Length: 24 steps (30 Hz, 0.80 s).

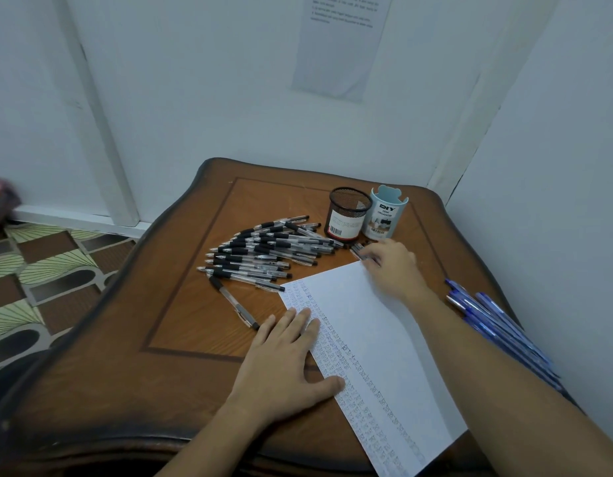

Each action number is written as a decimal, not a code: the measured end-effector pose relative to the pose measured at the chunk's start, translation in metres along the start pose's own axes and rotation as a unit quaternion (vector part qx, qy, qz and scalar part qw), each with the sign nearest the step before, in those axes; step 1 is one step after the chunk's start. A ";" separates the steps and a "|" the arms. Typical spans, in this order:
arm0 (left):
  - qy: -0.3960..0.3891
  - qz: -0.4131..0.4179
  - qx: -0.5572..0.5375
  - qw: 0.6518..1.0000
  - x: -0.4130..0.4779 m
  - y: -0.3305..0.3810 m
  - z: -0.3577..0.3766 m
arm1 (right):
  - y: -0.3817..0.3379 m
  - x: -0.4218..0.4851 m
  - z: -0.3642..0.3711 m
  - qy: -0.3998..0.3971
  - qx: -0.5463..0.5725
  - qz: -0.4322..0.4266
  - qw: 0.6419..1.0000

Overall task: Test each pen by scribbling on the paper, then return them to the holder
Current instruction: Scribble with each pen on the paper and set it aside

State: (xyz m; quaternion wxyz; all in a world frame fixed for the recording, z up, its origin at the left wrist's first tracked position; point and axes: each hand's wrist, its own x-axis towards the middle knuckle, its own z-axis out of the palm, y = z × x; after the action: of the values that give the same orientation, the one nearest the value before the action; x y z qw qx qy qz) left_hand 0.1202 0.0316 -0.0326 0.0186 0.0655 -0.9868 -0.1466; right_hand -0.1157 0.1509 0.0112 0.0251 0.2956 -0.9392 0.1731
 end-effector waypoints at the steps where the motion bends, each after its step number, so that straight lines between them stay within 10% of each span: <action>1: 0.002 0.000 -0.001 1.000 0.000 0.000 0.000 | -0.010 0.002 0.004 -0.023 0.013 -0.023 0.999; 16: 0.003 -0.001 -0.004 1.000 0.001 -0.002 0.002 | -0.067 0.004 0.030 -0.043 0.238 -0.014 0.970; 24: -0.011 -0.001 0.006 1.000 0.003 -0.001 0.003 | -0.054 -0.037 -0.025 0.076 0.711 0.142 0.685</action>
State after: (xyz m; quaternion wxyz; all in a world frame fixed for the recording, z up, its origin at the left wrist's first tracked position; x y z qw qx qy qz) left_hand 0.1176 0.0309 -0.0354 0.0071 0.0654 -0.9877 -0.1419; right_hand -0.0560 0.1388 0.0452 -0.1464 0.0734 -0.5602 0.8120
